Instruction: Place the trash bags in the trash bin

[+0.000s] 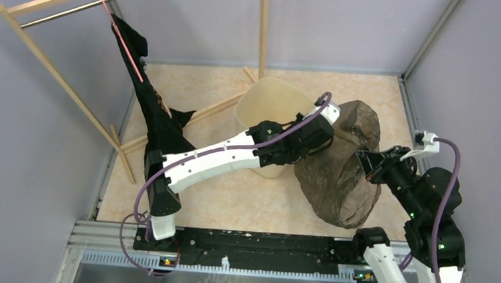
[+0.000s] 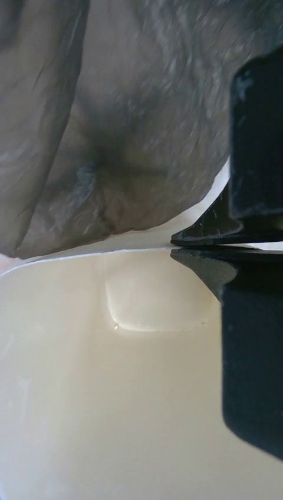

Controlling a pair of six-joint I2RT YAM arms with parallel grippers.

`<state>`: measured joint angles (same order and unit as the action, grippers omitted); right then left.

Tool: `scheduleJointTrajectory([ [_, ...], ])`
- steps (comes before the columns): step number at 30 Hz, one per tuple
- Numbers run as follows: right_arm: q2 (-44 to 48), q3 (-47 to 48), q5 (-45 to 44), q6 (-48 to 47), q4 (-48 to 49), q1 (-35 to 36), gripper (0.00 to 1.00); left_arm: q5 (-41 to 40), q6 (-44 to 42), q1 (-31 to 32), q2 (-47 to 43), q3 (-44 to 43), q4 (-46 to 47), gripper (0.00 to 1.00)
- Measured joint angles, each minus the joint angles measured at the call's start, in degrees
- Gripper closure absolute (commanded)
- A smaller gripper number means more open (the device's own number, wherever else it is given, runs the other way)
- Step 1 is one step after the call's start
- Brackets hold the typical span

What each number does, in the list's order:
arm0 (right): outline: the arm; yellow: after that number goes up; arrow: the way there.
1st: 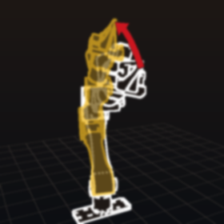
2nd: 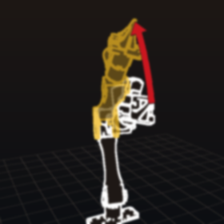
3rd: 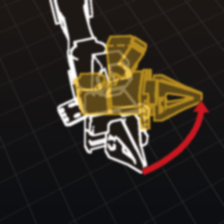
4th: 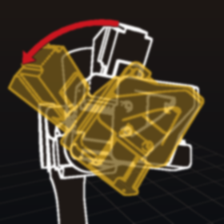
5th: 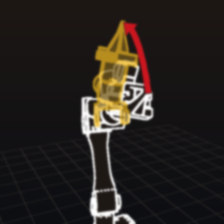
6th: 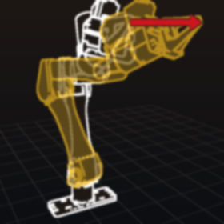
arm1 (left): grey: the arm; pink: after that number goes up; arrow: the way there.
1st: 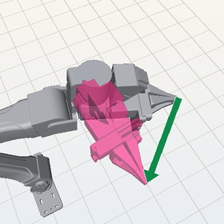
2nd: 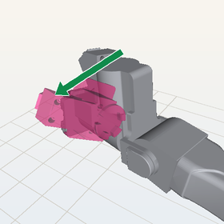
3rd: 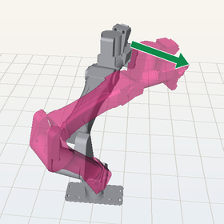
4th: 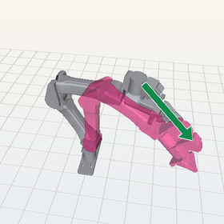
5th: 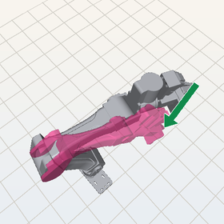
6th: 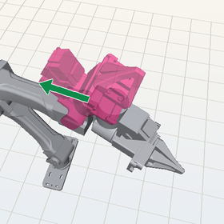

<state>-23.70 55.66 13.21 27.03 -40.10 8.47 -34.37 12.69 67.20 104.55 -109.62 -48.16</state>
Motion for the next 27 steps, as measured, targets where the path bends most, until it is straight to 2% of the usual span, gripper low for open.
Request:
scheduleJointTrajectory([
  [5, -2.64, 4.63, -0.72, -1.81, -1.4, 0.0, 1.0, 2.01, 4.2, 2.89, 0.0, -0.02, -0.07, 0.95],
  [8, -4.5, 8.76, -1.46, -3.04, -1.38, 0.07, 1.0, 3.5, 6.64, 3.13, 0.0, -0.02, 0.2, 0.9],
  [10, -5.25, 10.73, -1.57, -3.58, -1.4, 0.07, 1.0, 4.2, 7.56, 3.08, 0.02, -0.28, 0.09, 0.78],
  [13, -6.47, 13.18, -1.57, -4.31, -1.55, 0.07, 1.0, 5.38, 8.15, 2.91, 0.09, -1.01, -0.04, 0.49],
  [15, -7.76, 14.95, -1.53, -4.66, -1.55, 0.13, 1.0, 5.68, 8.37, 2.99, -0.02, -1.7, 0.13, 0.4],
  [20, -12.07, 18.8, 0.46, -5.03, -1.27, 0.17, 1.0, 6.16, 7.48, 3.02, -4.46, 0.46, 1.51, 0.04],
  [23, -15.41, 21.07, 4.63, -5.03, 0.17, 0.28, 1.0, 6.47, 7.72, 3.02, -13.16, 7.19, 4.07, 0.02],
  [27, -20.57, 24.26, 15.19, -2.64, 5.68, 0.39, 1.0, 6.99, 8.66, 3.02, -27.3, 17.75, 9.29, 0.02],
])
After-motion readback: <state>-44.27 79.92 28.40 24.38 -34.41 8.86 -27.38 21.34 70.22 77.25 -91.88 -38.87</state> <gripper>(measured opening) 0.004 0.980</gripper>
